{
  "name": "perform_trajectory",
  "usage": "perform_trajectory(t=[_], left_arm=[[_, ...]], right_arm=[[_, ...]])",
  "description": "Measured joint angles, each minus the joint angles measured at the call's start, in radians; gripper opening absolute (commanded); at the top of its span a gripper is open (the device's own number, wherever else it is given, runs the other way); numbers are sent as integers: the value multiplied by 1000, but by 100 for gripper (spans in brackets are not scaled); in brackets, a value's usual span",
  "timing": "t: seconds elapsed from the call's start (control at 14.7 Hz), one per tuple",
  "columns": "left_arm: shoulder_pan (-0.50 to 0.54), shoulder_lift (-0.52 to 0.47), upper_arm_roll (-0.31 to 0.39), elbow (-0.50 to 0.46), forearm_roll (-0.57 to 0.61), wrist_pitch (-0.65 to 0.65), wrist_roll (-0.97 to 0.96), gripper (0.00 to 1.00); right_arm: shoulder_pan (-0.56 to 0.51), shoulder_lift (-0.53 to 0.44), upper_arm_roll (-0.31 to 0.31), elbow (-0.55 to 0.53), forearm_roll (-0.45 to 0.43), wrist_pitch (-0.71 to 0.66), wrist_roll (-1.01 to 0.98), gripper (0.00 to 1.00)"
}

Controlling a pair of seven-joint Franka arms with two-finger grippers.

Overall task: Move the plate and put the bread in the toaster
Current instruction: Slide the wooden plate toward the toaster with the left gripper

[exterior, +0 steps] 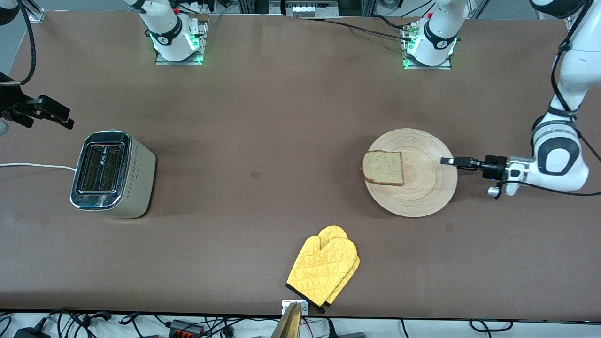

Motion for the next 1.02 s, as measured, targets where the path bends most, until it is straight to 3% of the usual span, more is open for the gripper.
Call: perform_trajectory(t=[1.02], left_arm=[[-498, 57, -3, 1, -445, 171, -1, 0]], right_arm=[[-1, 0, -1, -3, 0, 3, 0, 100]])
